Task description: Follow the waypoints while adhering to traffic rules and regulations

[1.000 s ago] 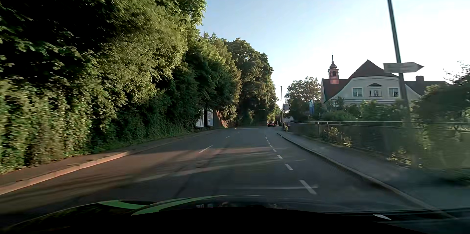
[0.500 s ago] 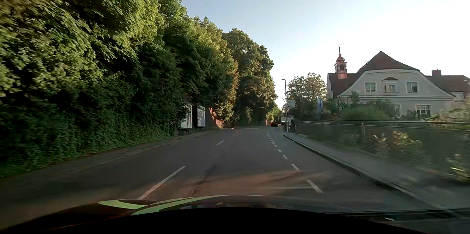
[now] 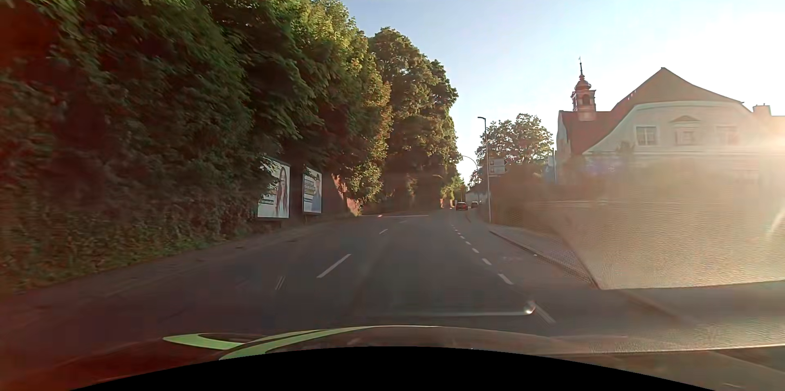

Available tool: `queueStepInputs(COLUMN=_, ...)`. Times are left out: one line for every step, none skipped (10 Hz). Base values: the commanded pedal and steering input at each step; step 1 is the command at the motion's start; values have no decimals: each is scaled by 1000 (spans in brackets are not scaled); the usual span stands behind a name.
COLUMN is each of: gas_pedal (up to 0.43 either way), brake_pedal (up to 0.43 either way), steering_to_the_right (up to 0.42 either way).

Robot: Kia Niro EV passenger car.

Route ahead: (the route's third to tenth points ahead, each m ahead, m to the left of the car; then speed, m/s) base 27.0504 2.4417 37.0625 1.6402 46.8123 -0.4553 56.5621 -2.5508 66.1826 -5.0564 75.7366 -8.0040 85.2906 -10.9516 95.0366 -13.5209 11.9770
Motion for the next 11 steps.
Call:
queueStepInputs(gas_pedal=189, brake_pedal=0, steering_to_the_right=21)
queueStepInputs(gas_pedal=189, brake_pedal=0, steering_to_the_right=26)
queueStepInputs(gas_pedal=197, brake_pedal=0, steering_to_the_right=29)
queueStepInputs(gas_pedal=197, brake_pedal=0, steering_to_the_right=29)
queueStepInputs(gas_pedal=197, brake_pedal=0, steering_to_the_right=28)
queueStepInputs(gas_pedal=197, brake_pedal=0, steering_to_the_right=28)
queueStepInputs(gas_pedal=197, brake_pedal=0, steering_to_the_right=28)
queueStepInputs(gas_pedal=209, brake_pedal=0, steering_to_the_right=28)
queueStepInputs(gas_pedal=209, brake_pedal=0, steering_to_the_right=28)
queueStepInputs(gas_pedal=220, brake_pedal=0, steering_to_the_right=27)
queueStepInputs(gas_pedal=220, brake_pedal=0, steering_to_the_right=26)
